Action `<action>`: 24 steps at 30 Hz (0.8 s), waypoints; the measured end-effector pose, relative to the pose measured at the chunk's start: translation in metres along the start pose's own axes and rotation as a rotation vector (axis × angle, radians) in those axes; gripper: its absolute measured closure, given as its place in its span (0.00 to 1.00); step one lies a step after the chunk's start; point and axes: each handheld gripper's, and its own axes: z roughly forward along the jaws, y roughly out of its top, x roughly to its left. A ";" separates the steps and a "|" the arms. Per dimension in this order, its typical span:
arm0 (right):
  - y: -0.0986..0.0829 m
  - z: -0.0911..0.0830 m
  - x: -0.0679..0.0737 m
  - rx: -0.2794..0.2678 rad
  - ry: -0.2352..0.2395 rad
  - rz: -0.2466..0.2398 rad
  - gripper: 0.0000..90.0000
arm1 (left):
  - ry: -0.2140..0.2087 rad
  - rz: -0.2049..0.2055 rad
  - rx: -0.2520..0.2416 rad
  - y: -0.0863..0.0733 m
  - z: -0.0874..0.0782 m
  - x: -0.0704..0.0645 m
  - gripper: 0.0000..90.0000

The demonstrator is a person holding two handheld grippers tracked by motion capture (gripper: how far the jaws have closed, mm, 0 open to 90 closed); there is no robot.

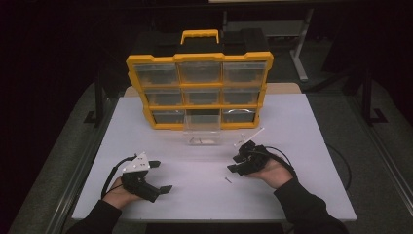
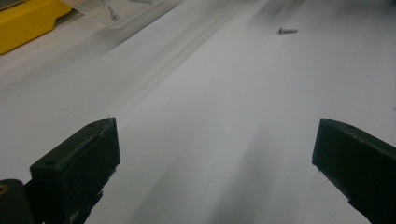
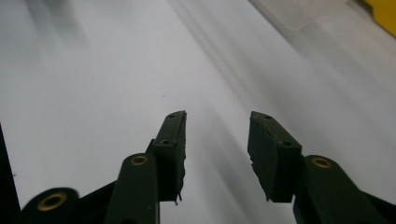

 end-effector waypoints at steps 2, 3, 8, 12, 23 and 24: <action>-0.001 0.002 0.001 0.008 0.008 0.002 0.65 | 0.000 0.000 0.000 0.000 0.000 0.000 0.00; -0.002 0.004 0.002 0.014 0.013 0.000 0.65 | 0.000 0.000 0.000 0.000 0.000 0.000 0.00; -0.004 0.016 0.008 0.053 0.040 -0.018 0.74 | 0.000 0.000 -0.002 0.000 0.000 0.000 0.00; -0.003 0.021 0.010 0.072 0.051 -0.034 0.78 | 0.000 -0.001 -0.002 0.000 0.000 0.000 0.00; -0.005 0.032 0.017 0.122 0.069 -0.067 0.88 | 0.000 0.001 -0.001 0.000 0.000 0.000 0.00; -0.005 0.033 0.017 0.123 0.065 -0.070 0.89 | 0.000 0.001 -0.002 0.000 0.000 0.000 0.00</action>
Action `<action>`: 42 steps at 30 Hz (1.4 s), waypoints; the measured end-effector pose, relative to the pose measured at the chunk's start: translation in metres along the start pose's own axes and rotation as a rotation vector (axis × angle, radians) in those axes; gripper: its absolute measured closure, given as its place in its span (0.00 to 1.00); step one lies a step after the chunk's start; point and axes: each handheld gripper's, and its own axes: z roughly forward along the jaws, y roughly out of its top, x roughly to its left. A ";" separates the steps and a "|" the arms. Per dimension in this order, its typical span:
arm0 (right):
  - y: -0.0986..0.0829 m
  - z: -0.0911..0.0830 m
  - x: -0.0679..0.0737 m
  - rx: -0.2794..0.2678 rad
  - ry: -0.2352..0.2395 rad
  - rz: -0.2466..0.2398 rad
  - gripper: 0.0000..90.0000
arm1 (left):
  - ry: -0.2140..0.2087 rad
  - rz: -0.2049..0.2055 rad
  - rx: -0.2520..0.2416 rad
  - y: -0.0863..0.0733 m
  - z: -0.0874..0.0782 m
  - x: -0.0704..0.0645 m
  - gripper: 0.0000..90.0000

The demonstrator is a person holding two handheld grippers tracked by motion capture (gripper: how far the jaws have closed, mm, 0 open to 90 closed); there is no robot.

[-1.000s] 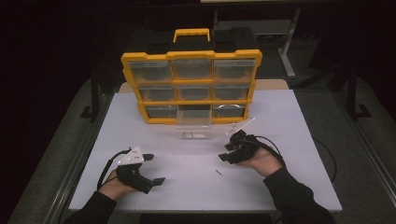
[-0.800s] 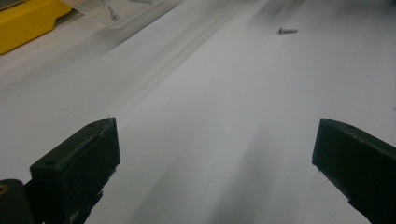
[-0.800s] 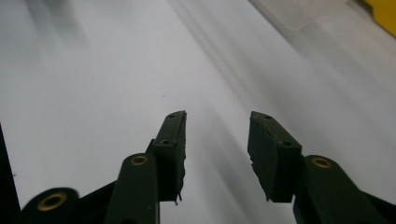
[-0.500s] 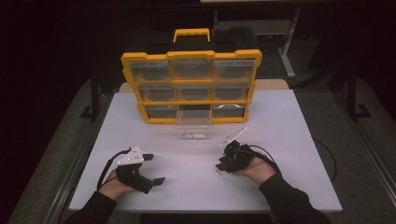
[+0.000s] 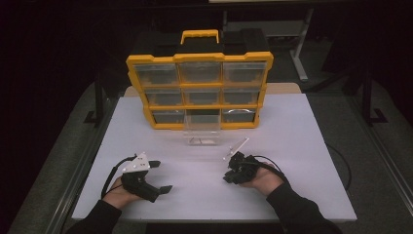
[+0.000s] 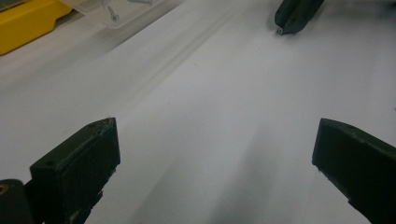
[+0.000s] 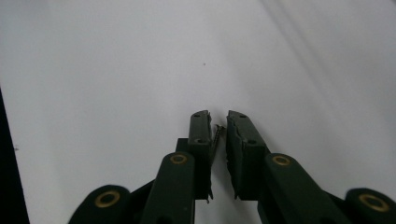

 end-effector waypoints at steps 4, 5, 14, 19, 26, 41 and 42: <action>0.000 0.000 0.000 0.002 -0.009 -0.001 0.92 | 0.000 -0.001 0.001 0.000 0.000 0.000 0.00; 0.000 0.000 0.000 0.003 -0.012 -0.002 0.92 | -0.001 -0.001 0.001 0.000 0.000 0.000 0.00; 0.000 0.000 -0.001 -0.001 -0.010 0.006 0.95 | 0.000 -0.001 0.003 0.000 0.000 0.000 0.01; 0.001 -0.002 -0.003 -0.002 -0.009 0.008 0.95 | 0.000 -0.001 0.004 0.000 0.000 0.000 0.00; 0.008 -0.014 -0.006 -0.029 -0.025 0.004 0.95 | 0.000 -0.001 0.004 0.000 0.001 0.000 0.00; 0.029 -0.045 -0.023 -0.095 -0.059 0.013 0.95 | 0.000 -0.003 0.003 -0.001 0.000 0.001 0.00; 0.032 -0.047 -0.024 -0.098 -0.063 0.012 0.95 | 0.000 -0.004 0.003 -0.001 0.000 0.000 0.00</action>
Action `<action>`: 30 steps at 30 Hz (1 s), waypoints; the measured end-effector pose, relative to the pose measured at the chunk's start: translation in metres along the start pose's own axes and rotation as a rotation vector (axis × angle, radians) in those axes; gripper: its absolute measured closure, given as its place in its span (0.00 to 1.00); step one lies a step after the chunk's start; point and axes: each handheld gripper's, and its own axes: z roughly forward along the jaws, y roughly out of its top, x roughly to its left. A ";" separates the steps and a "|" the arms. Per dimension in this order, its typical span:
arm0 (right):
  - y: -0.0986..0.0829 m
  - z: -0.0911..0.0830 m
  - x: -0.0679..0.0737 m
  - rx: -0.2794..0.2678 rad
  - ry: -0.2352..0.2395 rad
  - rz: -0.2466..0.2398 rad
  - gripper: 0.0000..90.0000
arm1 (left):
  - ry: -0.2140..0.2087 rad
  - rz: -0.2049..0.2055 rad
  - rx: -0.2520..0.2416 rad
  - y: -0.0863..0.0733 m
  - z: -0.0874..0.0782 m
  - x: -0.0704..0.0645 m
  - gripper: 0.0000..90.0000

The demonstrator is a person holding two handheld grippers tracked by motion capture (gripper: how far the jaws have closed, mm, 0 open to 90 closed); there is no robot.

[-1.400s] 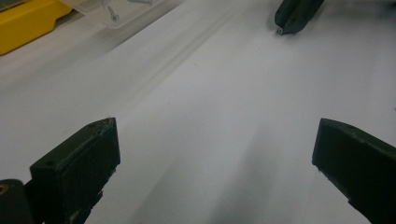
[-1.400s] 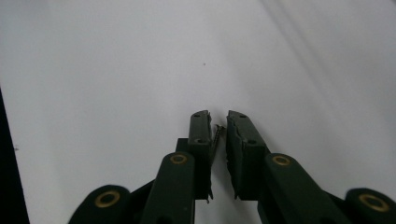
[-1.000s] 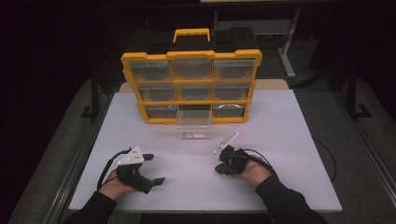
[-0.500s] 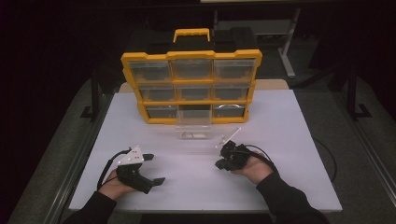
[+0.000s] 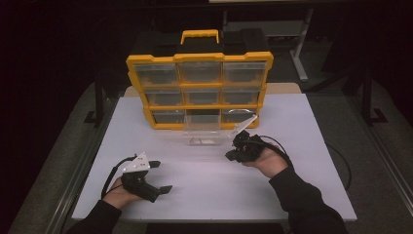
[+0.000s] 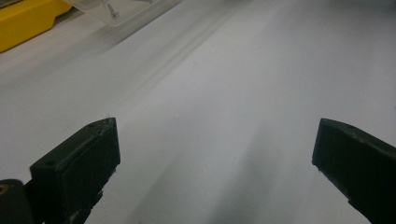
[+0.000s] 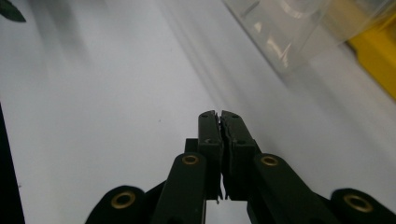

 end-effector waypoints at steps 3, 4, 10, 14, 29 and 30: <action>0.009 -0.007 -0.004 -0.018 -0.011 -0.010 0.95 | 0.000 -0.001 0.000 0.000 0.000 0.000 0.00; 0.012 -0.009 -0.005 -0.021 -0.015 -0.011 0.95 | 0.001 0.000 0.000 0.000 0.000 0.000 0.01; 0.031 -0.018 -0.012 -0.046 -0.030 -0.018 0.95 | 0.002 -0.002 -0.003 0.000 -0.001 0.000 0.00; 0.045 -0.022 -0.016 -0.062 -0.036 -0.022 0.95 | 0.001 -0.003 -0.004 0.000 -0.001 0.000 0.00; 0.087 -0.010 -0.030 -0.082 -0.034 -0.021 0.95 | 0.001 -0.005 -0.007 -0.001 -0.002 0.000 0.01; 0.089 -0.008 -0.032 -0.086 -0.032 -0.025 0.95 | 0.000 -0.007 -0.006 -0.001 -0.002 0.000 0.01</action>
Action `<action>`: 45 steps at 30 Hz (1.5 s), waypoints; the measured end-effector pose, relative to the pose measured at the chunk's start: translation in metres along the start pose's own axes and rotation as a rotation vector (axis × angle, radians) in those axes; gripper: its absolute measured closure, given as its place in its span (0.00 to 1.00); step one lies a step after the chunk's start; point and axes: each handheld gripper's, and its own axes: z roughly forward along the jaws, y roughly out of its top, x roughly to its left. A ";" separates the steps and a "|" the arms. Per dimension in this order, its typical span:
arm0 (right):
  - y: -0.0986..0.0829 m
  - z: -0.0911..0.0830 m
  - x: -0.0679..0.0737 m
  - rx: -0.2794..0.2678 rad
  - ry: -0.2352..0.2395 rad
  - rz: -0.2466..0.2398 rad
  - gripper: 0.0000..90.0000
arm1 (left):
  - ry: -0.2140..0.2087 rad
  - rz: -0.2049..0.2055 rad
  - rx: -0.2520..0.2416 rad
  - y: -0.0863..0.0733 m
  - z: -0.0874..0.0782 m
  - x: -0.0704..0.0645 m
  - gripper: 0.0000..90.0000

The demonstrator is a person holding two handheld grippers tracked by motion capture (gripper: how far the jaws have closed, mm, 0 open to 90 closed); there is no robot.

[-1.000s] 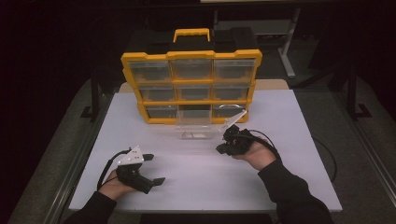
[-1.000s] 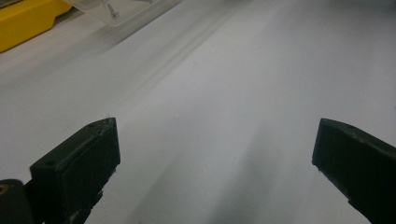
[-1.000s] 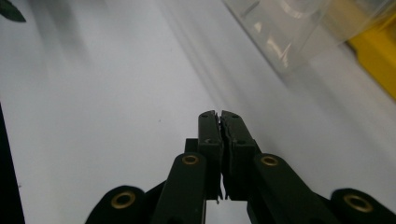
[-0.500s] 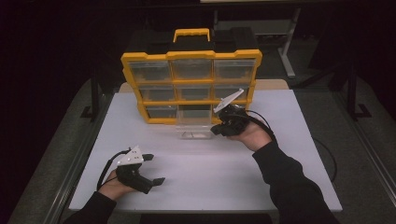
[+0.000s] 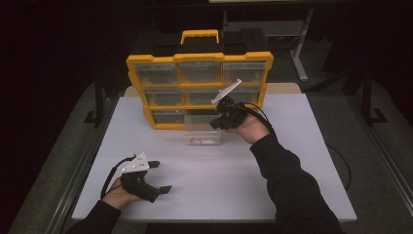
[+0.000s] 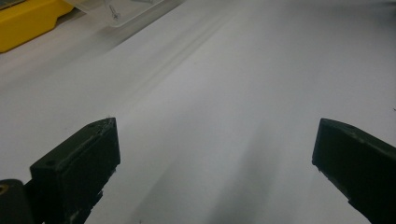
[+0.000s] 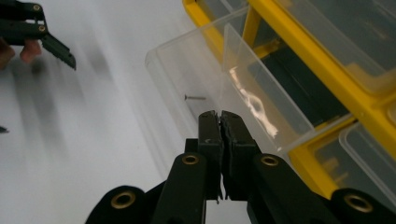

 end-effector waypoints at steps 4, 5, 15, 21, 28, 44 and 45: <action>0.010 0.013 -0.005 0.004 0.001 0.005 0.95 | 0.000 0.002 -0.001 0.000 0.000 0.000 0.01; 0.011 0.016 -0.006 0.004 0.006 0.010 0.95 | 0.000 0.003 0.000 0.000 0.000 0.000 0.00; 0.014 0.042 -0.010 0.056 0.020 0.010 0.95 | 0.000 0.001 -0.002 0.000 -0.001 0.000 0.00; 0.014 0.040 -0.011 0.045 0.023 0.020 0.85 | 0.000 0.001 -0.003 0.000 -0.001 0.000 0.00; 0.011 0.026 -0.009 0.023 0.009 0.036 0.72 | 0.000 0.003 -0.003 0.000 -0.001 0.000 0.01; -0.023 -0.006 0.001 -0.040 -0.043 0.054 0.41 | 0.001 0.001 0.000 0.000 0.000 -0.001 0.00; -0.026 -0.007 0.002 -0.045 -0.047 0.066 0.40 | 0.000 0.002 0.001 0.000 0.000 -0.001 0.00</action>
